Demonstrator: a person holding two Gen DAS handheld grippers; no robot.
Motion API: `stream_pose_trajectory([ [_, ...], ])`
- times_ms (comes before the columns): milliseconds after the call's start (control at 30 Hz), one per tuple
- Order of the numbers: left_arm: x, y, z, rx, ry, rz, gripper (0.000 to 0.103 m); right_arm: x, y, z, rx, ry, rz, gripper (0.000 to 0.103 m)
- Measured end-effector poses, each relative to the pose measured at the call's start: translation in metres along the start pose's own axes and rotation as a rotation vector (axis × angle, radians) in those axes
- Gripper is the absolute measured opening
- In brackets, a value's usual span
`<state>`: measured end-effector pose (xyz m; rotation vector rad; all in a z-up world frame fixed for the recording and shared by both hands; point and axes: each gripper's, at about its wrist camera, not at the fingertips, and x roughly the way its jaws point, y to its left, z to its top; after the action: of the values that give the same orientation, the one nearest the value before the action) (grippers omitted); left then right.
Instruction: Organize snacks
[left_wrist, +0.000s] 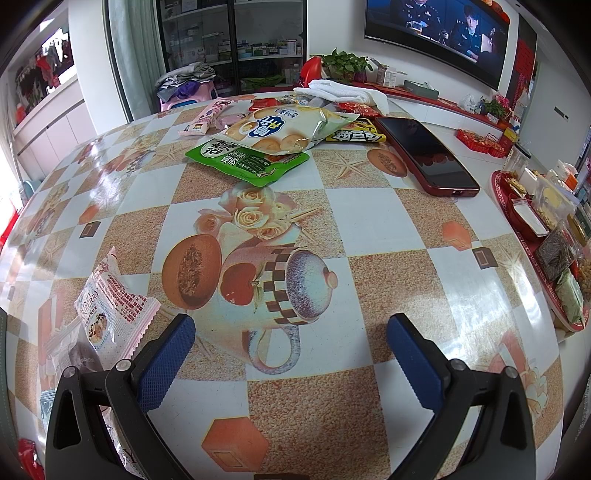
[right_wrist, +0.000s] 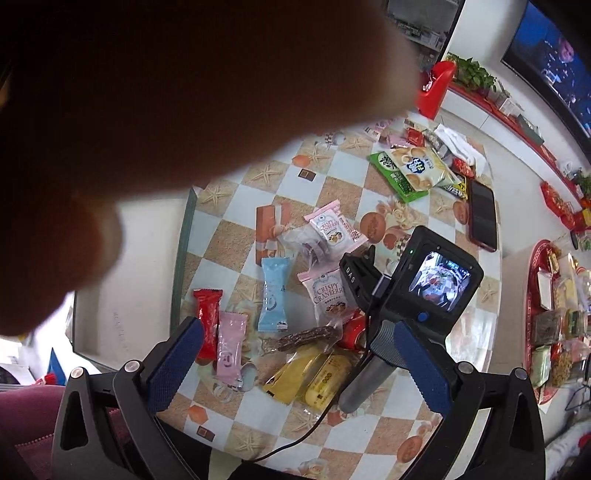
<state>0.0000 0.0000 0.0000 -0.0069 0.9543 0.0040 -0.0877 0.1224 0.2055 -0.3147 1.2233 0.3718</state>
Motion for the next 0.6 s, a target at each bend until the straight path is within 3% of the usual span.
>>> stream_pose_trajectory([
  [600,0.0,0.0,0.0,0.0,0.0,0.0,0.103,-0.0053,0.007,0.0034,-0.006,0.006,0.009,0.103],
])
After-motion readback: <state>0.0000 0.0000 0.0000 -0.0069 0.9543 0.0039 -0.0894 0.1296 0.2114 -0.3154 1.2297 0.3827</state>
